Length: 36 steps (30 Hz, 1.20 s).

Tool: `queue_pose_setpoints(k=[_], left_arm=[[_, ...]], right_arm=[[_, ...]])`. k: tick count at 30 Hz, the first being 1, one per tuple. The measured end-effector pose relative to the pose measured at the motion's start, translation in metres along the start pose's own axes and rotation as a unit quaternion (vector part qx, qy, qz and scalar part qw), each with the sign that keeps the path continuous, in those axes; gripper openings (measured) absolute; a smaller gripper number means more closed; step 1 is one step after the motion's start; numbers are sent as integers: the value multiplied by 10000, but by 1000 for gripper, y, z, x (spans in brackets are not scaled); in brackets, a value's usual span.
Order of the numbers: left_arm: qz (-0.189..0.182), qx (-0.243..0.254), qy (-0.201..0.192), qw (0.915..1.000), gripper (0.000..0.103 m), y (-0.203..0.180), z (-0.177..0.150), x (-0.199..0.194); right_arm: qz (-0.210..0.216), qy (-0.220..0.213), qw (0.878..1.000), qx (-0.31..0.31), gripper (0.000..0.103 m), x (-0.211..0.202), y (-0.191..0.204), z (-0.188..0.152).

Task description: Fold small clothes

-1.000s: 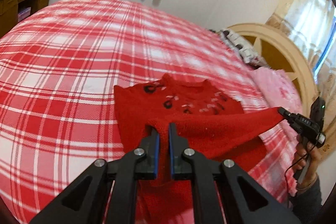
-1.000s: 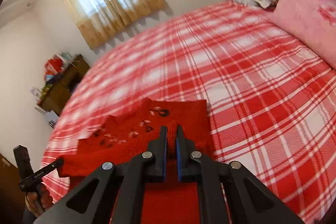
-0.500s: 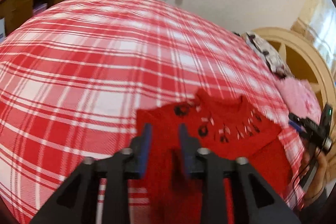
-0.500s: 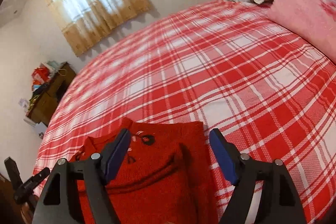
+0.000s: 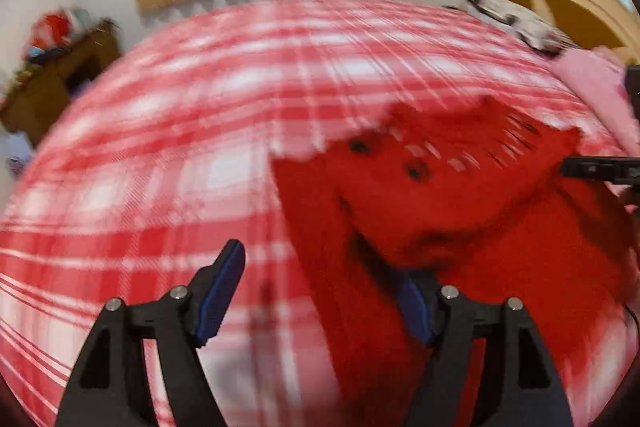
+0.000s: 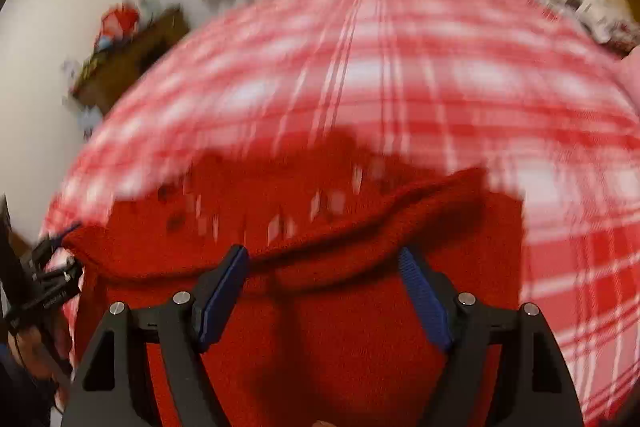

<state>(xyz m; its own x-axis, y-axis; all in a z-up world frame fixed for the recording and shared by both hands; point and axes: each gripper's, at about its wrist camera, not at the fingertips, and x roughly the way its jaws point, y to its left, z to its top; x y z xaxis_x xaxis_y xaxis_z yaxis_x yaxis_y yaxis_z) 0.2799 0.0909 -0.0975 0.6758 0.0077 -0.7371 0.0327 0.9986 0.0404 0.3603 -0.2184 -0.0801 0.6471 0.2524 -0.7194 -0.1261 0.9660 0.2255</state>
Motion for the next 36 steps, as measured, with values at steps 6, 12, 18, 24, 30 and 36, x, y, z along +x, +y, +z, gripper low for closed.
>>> queue_pose_setpoints(k=[6,12,18,24,30,36], left_arm=[[319,-1007,36,9944,77,47,19,17],[79,-1138,108,9934,77,61,-20,-1],[-285,-1125,-18,9932,77,55,-52,-36],[-574,-682,32,9960,77,24,-68,-43],[-373,-940,-98,9948,77,29,-48,-33],[-438,-1050,-330,9930,77,36,-14,-26]], right_arm=[[-72,-232,9996,124,78,-17,-19,-17],[-168,-257,9992,265,78,-49,-45,-59],[-269,-323,9974,591,78,-81,-72,-85],[-521,-184,9982,211,48,-64,-63,-52],[-704,129,9974,-90,46,-13,-53,-10],[-782,352,9961,-197,46,16,-52,-6]])
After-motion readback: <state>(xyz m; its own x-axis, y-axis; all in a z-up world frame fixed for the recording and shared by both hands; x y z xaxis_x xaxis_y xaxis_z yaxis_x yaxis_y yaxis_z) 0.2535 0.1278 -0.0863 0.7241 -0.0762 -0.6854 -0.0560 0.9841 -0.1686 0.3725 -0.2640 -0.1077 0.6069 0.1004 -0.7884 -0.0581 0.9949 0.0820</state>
